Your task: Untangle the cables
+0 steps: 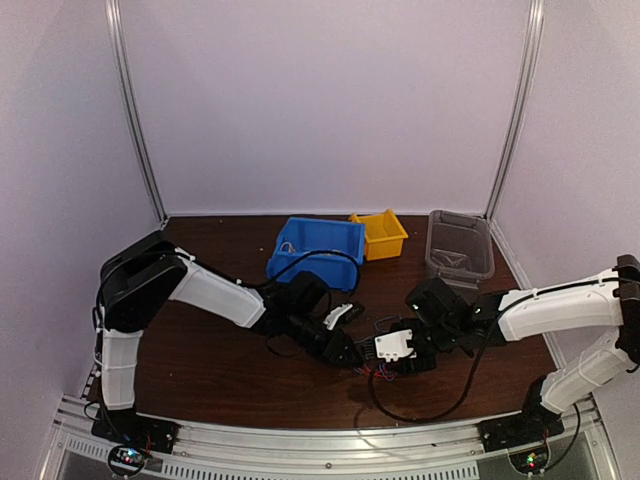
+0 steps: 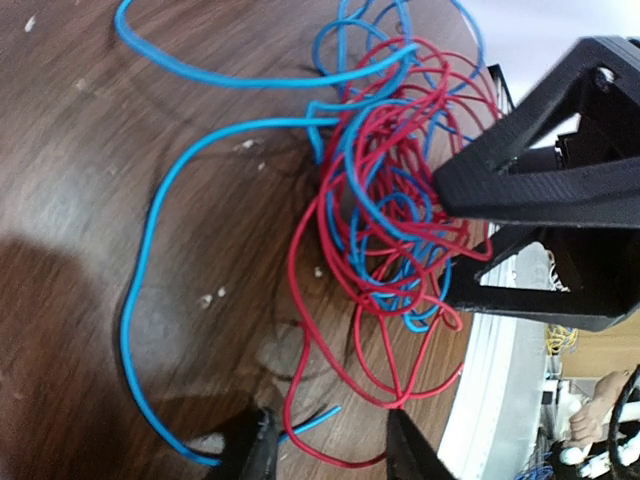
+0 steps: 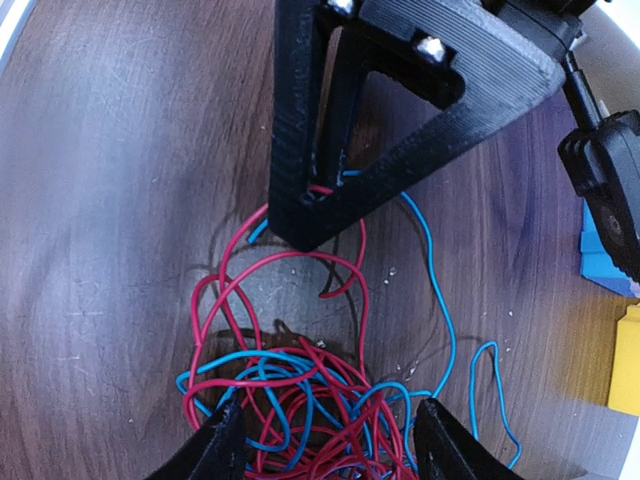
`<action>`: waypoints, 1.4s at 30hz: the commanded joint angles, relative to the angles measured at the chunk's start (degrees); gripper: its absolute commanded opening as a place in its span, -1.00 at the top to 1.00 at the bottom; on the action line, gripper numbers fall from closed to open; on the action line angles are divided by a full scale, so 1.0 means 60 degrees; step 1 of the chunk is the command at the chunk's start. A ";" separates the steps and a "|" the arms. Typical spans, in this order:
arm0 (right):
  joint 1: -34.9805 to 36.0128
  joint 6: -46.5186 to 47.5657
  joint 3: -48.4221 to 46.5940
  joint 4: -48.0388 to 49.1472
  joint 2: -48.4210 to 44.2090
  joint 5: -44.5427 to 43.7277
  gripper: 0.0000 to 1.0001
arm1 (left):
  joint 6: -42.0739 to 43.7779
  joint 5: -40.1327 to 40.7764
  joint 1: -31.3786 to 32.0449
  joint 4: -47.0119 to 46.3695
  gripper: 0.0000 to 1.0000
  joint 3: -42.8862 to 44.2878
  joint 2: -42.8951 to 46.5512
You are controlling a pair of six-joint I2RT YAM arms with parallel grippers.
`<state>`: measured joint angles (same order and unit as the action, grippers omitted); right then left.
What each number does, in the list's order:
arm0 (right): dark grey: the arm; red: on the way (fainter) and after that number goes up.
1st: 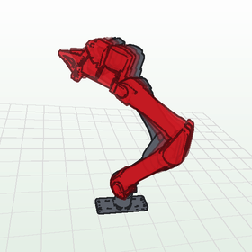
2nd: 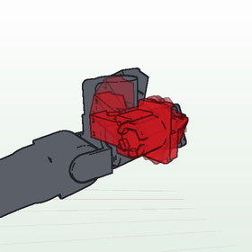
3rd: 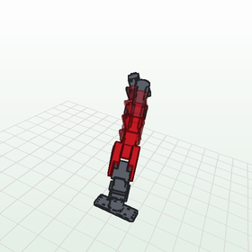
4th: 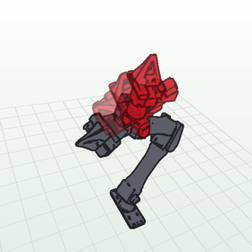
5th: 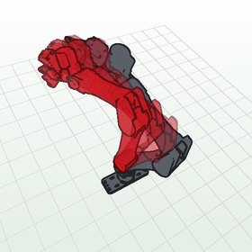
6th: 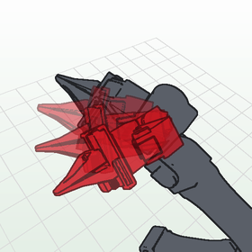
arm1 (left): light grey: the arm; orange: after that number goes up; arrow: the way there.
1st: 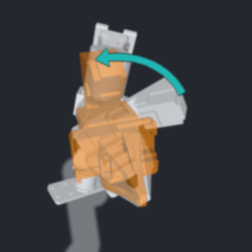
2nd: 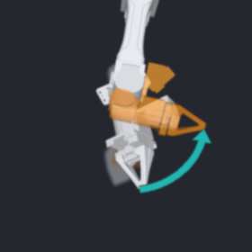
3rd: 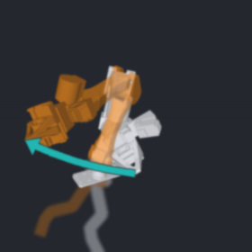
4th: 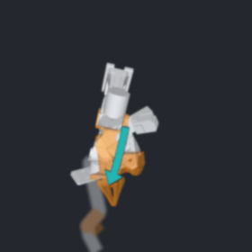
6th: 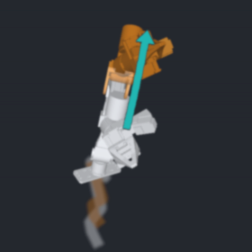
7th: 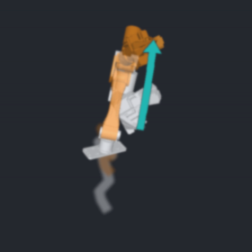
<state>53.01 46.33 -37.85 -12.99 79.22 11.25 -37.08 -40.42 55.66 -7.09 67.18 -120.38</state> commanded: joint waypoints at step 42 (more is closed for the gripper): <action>0.0021 -0.0706 -0.0058 0.0199 0.1611 -0.1337 0.08 | 0.3528 0.6079 -0.3289 0.6736 1.00 0.3590 0.7221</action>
<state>53.01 43.94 -38.81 -6.26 88.09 6.11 -20.40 -13.52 38.35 29.10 79.92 -80.86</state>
